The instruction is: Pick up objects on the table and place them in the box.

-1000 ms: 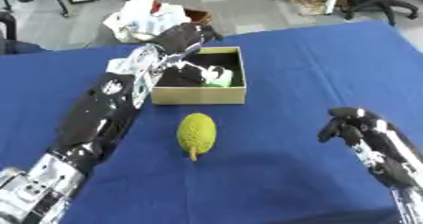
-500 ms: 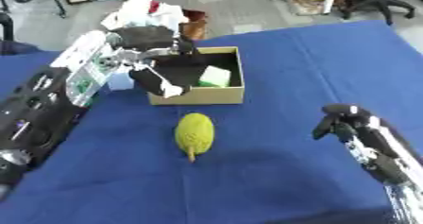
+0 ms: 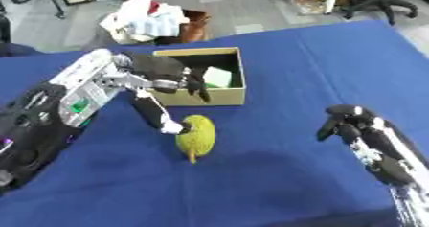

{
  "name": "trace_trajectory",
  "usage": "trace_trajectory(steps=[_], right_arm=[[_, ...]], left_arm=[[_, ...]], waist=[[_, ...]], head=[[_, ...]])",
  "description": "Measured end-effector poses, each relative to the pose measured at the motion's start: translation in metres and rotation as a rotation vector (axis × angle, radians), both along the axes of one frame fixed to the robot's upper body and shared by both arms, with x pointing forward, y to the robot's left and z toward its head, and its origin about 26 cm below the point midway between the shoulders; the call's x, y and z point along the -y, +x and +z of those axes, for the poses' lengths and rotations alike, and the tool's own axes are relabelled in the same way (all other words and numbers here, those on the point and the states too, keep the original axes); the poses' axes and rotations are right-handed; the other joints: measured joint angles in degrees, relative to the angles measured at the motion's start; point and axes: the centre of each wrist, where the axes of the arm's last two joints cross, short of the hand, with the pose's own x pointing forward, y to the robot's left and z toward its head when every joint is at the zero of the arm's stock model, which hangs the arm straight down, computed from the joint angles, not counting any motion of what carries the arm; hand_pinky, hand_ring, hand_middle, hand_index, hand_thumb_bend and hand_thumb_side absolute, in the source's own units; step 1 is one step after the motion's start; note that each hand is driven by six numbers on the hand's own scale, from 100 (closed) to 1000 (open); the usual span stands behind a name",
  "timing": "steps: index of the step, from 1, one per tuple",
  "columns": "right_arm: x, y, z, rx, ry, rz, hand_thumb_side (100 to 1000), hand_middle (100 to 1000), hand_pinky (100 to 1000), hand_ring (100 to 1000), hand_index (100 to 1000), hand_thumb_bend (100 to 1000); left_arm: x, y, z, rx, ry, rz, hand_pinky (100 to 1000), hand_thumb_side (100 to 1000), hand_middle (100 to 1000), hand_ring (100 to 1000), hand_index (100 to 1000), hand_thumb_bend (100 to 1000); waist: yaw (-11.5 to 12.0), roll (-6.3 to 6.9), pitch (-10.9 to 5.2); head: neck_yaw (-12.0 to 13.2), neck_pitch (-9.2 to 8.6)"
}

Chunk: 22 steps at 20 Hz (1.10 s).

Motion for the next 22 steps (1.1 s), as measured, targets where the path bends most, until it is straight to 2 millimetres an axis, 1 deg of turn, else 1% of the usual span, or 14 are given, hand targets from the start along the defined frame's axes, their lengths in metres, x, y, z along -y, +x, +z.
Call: trace_trajectory(steps=[1, 4, 7, 10, 11, 12, 13, 14, 15, 16, 17, 18, 20, 22], right_arm=[[0.0, 0.0, 0.0, 0.0, 0.0, 0.0, 456, 545, 571, 589, 778, 100], [0.0, 0.0, 0.0, 0.0, 0.0, 0.0, 456, 545, 571, 589, 778, 100], [0.0, 0.0, 0.0, 0.0, 0.0, 0.0, 456, 545, 571, 589, 778, 100], [0.0, 0.0, 0.0, 0.0, 0.0, 0.0, 457, 545, 571, 589, 778, 100], [0.0, 0.0, 0.0, 0.0, 0.0, 0.0, 455, 545, 571, 589, 778, 100], [0.0, 0.0, 0.0, 0.0, 0.0, 0.0, 455, 545, 571, 589, 778, 100], [0.0, 0.0, 0.0, 0.0, 0.0, 0.0, 455, 545, 571, 589, 778, 100], [0.0, 0.0, 0.0, 0.0, 0.0, 0.0, 455, 545, 571, 589, 778, 100], [0.0, 0.0, 0.0, 0.0, 0.0, 0.0, 456, 545, 571, 589, 778, 100], [0.0, 0.0, 0.0, 0.0, 0.0, 0.0, 458, 545, 571, 589, 778, 100], [0.0, 0.0, 0.0, 0.0, 0.0, 0.0, 456, 545, 571, 589, 778, 100], [0.0, 0.0, 0.0, 0.0, 0.0, 0.0, 456, 545, 571, 588, 778, 100], [0.0, 0.0, 0.0, 0.001, 0.0, -0.001, 455, 545, 571, 588, 778, 100], [0.0, 0.0, 0.0, 0.001, 0.001, -0.001, 455, 545, 572, 588, 778, 100]], left_arm=[[-0.001, 0.001, -0.004, 0.005, 0.014, 0.007, 829, 548, 832, 786, 894, 431], [-0.003, 0.003, -0.014, 0.04, 0.047, 0.018, 838, 515, 855, 800, 913, 456], [-0.004, 0.005, -0.026, 0.073, 0.061, 0.024, 838, 508, 856, 800, 916, 446], [-0.004, 0.006, -0.038, 0.083, 0.055, 0.023, 816, 464, 788, 755, 884, 380], [-0.004, 0.006, -0.041, 0.082, 0.05, 0.021, 807, 413, 761, 736, 865, 350], [-0.004, 0.006, -0.044, 0.078, 0.042, 0.018, 788, 377, 716, 698, 835, 309], [-0.004, 0.006, -0.047, 0.075, 0.033, 0.016, 783, 374, 704, 689, 827, 298], [-0.003, 0.006, -0.048, 0.073, 0.021, 0.014, 725, 332, 584, 594, 744, 169], [-0.002, 0.005, -0.049, 0.074, 0.001, 0.014, 691, 310, 523, 543, 698, 102], [-0.002, 0.005, -0.048, 0.078, -0.025, 0.018, 661, 295, 474, 498, 652, 100], [-0.002, 0.005, -0.048, 0.084, -0.054, 0.026, 657, 287, 463, 492, 645, 100], [-0.002, 0.006, -0.046, 0.094, -0.084, 0.036, 641, 274, 421, 470, 608, 100], [-0.002, 0.005, -0.038, 0.12, -0.157, 0.055, 638, 266, 405, 463, 596, 100], [-0.002, 0.006, -0.021, 0.163, -0.234, 0.074, 644, 261, 421, 465, 600, 100]], waist=[[0.0, 0.0, 0.0], [0.0, 0.0, 0.0], [0.0, 0.0, 0.0], [0.0, 0.0, 0.0], [0.0, 0.0, 0.0], [0.0, 0.0, 0.0], [0.0, 0.0, 0.0], [0.0, 0.0, 0.0], [0.0, 0.0, 0.0], [0.01, 0.0, 0.0], [0.01, 0.0, 0.0], [0.04, 0.0, 0.0], [0.13, 0.0, 0.0], [0.26, 0.0, 0.0]], head=[[-0.02, 0.0], [-0.14, -0.01], [-0.2, -0.03], [-0.21, -0.04], [-0.21, -0.05], [-0.21, -0.05], [-0.21, -0.11], [-0.21, -0.18], [-0.21, -0.2], [-0.22, -0.21], [-0.24, -0.21], [-0.27, -0.22], [-0.39, -0.24], [-0.5, -0.24]])
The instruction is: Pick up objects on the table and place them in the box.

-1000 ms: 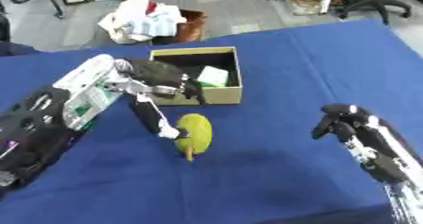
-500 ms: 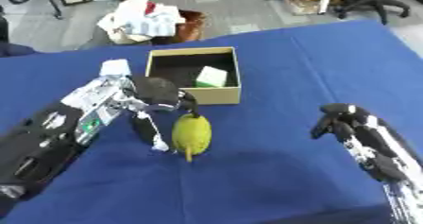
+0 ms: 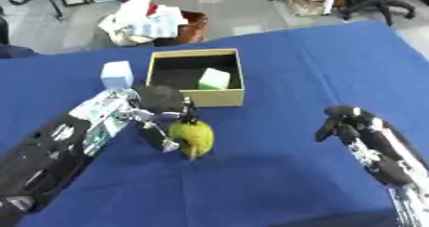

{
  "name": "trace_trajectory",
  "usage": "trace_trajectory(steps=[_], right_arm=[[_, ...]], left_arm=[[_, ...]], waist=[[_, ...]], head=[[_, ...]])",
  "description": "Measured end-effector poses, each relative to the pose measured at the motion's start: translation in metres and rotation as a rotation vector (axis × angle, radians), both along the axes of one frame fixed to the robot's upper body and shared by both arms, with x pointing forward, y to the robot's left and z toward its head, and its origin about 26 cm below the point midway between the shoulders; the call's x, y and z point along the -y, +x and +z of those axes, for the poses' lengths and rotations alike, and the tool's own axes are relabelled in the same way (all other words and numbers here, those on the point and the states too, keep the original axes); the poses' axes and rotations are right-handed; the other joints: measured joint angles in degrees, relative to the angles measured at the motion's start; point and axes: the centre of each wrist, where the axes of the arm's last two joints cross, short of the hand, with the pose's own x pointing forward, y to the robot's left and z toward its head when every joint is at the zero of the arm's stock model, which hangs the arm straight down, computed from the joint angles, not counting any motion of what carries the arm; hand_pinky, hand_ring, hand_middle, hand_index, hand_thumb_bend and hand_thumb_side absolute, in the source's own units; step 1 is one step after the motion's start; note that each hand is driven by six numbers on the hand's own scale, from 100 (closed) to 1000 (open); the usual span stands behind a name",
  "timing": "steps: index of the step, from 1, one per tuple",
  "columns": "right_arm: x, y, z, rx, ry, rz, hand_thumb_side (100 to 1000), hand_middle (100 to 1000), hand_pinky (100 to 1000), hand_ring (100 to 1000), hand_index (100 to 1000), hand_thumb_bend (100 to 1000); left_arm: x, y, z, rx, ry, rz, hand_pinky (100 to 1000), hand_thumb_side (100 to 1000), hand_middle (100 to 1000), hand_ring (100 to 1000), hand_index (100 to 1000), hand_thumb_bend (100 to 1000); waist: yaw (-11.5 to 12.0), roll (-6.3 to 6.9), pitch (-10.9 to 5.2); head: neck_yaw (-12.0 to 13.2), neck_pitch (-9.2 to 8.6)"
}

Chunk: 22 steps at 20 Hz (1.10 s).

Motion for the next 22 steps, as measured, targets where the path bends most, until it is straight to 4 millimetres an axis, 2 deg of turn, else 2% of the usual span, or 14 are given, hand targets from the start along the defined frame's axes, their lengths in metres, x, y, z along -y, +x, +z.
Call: trace_trajectory(steps=[5, 8, 11, 17, 20, 22], right_arm=[[0.0, 0.0, 0.0, -0.001, 0.0, 0.0, 453, 545, 572, 588, 778, 100], [0.0, 0.0, 0.0, -0.001, 0.0, 0.0, 454, 545, 572, 588, 778, 100], [-0.001, 0.0, 0.0, -0.001, 0.001, 0.001, 455, 545, 572, 588, 778, 100], [-0.003, 0.0, 0.0, -0.002, 0.002, 0.012, 455, 545, 572, 588, 778, 100], [-0.005, 0.0, 0.0, -0.002, 0.003, 0.019, 455, 545, 572, 588, 778, 100], [-0.007, 0.001, 0.0, -0.001, 0.006, 0.025, 460, 545, 572, 587, 778, 100]], left_arm=[[0.001, 0.011, 0.059, 0.124, -0.13, 0.071, 655, 250, 436, 473, 611, 100], [0.006, 0.028, 0.075, 0.17, -0.173, 0.142, 658, 248, 447, 482, 625, 100], [0.015, 0.05, 0.068, 0.181, -0.201, 0.224, 663, 249, 463, 498, 646, 100], [0.032, 0.079, 0.029, 0.175, -0.23, 0.349, 696, 245, 513, 563, 694, 100], [0.043, 0.084, 0.015, 0.195, -0.235, 0.375, 733, 242, 617, 636, 797, 100], [0.048, 0.086, 0.006, 0.208, -0.235, 0.388, 750, 242, 666, 667, 828, 100]], waist=[[0.02, 0.0, 0.0], [-0.27, -0.02, 0.0], [-0.76, -0.02, 0.0], [-1.64, -0.03, 0.0], [-2.05, -0.06, 0.0], [-2.31, -0.06, 0.01]], head=[[-0.11, 0.0], [-0.16, 0.0], [0.0, 0.0], [0.8, -0.23], [1.19, -0.28], [1.37, -0.34]])
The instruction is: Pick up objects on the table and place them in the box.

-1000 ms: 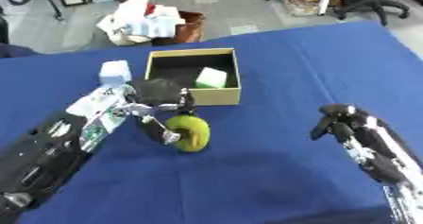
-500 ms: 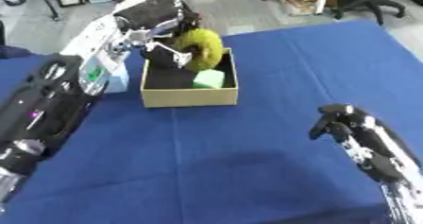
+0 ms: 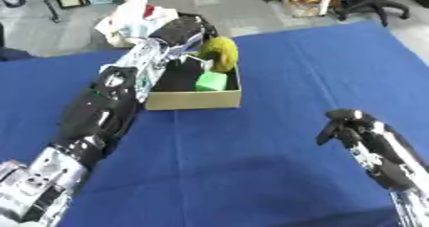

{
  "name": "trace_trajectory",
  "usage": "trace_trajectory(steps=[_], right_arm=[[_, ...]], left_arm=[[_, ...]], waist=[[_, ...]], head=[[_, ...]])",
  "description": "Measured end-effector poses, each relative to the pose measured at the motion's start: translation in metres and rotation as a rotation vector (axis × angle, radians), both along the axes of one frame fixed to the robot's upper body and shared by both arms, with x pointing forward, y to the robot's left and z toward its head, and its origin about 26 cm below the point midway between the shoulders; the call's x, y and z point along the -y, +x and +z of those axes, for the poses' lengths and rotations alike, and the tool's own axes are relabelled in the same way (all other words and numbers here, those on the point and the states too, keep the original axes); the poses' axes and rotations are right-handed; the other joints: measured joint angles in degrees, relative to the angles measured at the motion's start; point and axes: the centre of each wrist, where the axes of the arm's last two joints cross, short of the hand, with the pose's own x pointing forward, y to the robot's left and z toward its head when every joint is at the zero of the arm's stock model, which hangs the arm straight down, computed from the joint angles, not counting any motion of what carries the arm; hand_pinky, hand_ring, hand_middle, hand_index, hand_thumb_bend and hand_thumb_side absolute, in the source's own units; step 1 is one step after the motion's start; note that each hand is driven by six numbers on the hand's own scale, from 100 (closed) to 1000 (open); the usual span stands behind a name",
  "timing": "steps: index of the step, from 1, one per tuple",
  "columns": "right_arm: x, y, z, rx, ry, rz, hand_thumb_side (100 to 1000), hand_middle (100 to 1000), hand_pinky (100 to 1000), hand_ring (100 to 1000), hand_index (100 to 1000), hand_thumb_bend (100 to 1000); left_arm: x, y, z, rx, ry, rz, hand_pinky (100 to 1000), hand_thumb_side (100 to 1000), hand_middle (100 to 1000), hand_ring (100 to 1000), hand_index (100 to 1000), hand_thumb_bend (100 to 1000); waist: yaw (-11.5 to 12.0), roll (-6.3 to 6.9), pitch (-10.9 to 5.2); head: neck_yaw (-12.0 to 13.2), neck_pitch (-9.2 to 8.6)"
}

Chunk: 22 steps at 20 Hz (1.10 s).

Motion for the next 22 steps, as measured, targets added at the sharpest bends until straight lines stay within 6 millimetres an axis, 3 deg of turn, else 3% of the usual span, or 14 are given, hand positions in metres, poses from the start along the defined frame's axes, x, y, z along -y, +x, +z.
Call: trace_trajectory(steps=[3, 7, 8, 9, 10, 11, 16, 22], right_arm=[[0.0, 0.0, 0.0, 0.001, 0.0, 0.001, 458, 545, 573, 587, 778, 100], [0.0, 0.001, 0.001, 0.003, 0.0, 0.002, 457, 545, 573, 587, 778, 100], [0.0, 0.001, 0.001, 0.003, 0.0, 0.002, 457, 545, 573, 587, 778, 100], [0.0, 0.001, 0.001, 0.003, 0.0, 0.002, 456, 545, 573, 587, 778, 100], [0.0, 0.001, 0.001, 0.003, 0.0, 0.002, 457, 545, 573, 587, 778, 100], [0.0, 0.001, 0.001, 0.003, 0.001, 0.001, 457, 545, 573, 587, 777, 100], [0.001, 0.001, 0.001, 0.002, 0.001, -0.005, 457, 545, 573, 587, 777, 100], [0.003, -0.001, -0.001, -0.003, 0.002, -0.016, 457, 544, 573, 587, 777, 100]], left_arm=[[0.002, 0.002, -0.005, 0.022, 0.007, 0.023, 775, 245, 735, 703, 865, 100], [-0.003, 0.003, -0.007, 0.032, 0.026, 0.055, 794, 256, 779, 735, 890, 188], [-0.004, 0.003, -0.007, 0.031, 0.029, 0.063, 795, 255, 780, 737, 890, 187], [-0.006, 0.004, -0.006, 0.029, 0.031, 0.071, 795, 222, 780, 737, 890, 100], [-0.01, 0.004, -0.005, 0.028, 0.031, 0.082, 797, 250, 781, 739, 891, 180], [-0.014, 0.005, -0.004, 0.027, 0.032, 0.093, 798, 248, 782, 740, 891, 174], [-0.054, 0.007, 0.017, -0.001, 0.026, 0.149, 810, 249, 786, 748, 897, 122], [-0.112, 0.002, 0.048, -0.086, 0.01, 0.196, 843, 260, 826, 793, 922, 197]], waist=[[-0.05, 0.0, 0.0], [-0.02, 0.0, 0.0], [0.02, 0.0, 0.0], [0.07, 0.0, 0.0], [0.18, 0.0, 0.0], [0.37, 0.0, 0.0], [1.22, 0.0, 0.0], [2.16, 0.0, 0.0]], head=[[0.14, -0.17], [0.05, -0.4], [-0.05, -0.4], [-0.16, -0.4], [-0.29, -0.41], [-0.37, -0.41], [-1.05, -0.41], [-1.84, -0.41]])
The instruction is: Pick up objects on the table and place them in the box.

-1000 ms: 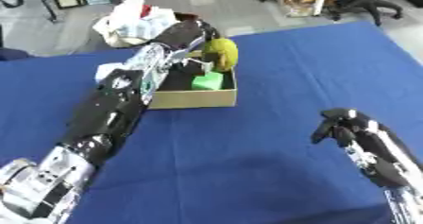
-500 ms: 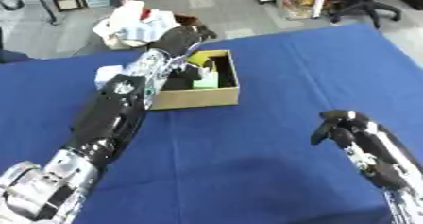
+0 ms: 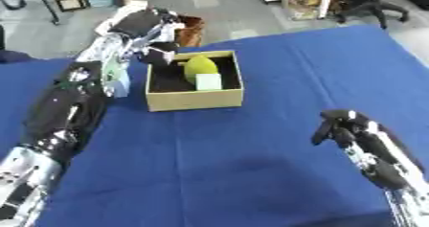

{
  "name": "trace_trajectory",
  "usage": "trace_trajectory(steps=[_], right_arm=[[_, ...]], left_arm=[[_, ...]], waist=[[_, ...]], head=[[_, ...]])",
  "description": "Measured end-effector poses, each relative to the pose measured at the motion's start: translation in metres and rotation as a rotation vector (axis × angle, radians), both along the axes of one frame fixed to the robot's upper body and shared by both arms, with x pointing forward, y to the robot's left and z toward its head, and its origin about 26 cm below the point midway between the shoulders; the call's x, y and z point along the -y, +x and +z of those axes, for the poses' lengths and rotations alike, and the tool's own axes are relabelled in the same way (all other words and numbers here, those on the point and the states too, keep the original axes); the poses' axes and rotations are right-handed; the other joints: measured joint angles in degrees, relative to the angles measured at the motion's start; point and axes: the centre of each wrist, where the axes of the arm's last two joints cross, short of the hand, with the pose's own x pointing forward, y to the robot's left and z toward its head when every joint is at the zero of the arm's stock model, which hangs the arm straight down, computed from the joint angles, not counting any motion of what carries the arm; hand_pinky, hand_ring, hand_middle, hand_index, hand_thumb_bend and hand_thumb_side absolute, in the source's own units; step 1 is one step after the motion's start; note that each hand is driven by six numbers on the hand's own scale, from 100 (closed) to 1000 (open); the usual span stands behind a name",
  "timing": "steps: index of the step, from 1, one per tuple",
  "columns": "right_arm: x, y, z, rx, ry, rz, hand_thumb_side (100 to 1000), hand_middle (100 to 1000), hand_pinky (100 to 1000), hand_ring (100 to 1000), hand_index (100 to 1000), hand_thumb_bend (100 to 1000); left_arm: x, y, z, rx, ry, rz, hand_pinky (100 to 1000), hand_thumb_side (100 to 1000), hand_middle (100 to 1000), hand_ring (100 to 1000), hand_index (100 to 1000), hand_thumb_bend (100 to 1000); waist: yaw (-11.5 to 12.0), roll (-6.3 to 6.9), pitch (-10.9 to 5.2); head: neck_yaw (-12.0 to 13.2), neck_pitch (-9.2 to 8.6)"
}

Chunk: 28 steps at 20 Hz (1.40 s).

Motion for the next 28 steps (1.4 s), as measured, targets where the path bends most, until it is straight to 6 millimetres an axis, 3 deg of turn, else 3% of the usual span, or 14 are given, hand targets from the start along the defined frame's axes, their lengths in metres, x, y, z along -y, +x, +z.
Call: trace_trajectory(steps=[1, 5, 11, 19, 28], right_arm=[[0.0, 0.0, 0.0, 0.0, 0.0, 0.0, 456, 544, 573, 587, 778, 100], [0.001, 0.0, 0.0, 0.001, -0.003, -0.003, 456, 544, 573, 587, 777, 100], [0.003, 0.0, 0.001, 0.005, -0.007, -0.01, 456, 544, 573, 586, 777, 100], [0.002, 0.002, 0.004, 0.016, -0.007, -0.008, 456, 543, 573, 586, 778, 100], [0.001, 0.004, 0.006, 0.024, -0.007, -0.005, 457, 542, 574, 586, 778, 100]], left_arm=[[-0.008, -0.001, 0.002, -0.019, 0.006, -0.001, 852, 291, 838, 808, 931, 285], [-0.034, -0.003, 0.007, -0.082, 0.073, 0.004, 865, 350, 854, 827, 937, 406], [-0.058, -0.001, -0.011, -0.152, 0.189, 0.086, 881, 418, 866, 845, 939, 518], [-0.073, 0.0, -0.027, -0.153, 0.266, 0.171, 881, 426, 868, 847, 938, 502], [-0.085, -0.001, -0.045, -0.204, 0.266, 0.261, 868, 420, 833, 828, 917, 420]], waist=[[0.06, 0.0, 0.0], [0.18, 0.0, 0.0], [-0.07, 0.0, 0.13], [-0.76, 0.0, 2.02], [-1.07, 0.0, 2.69]], head=[[-0.06, 0.0], [-0.29, 0.0], [-0.43, -0.04], [-0.45, -1.02], [-0.33, -1.48]])
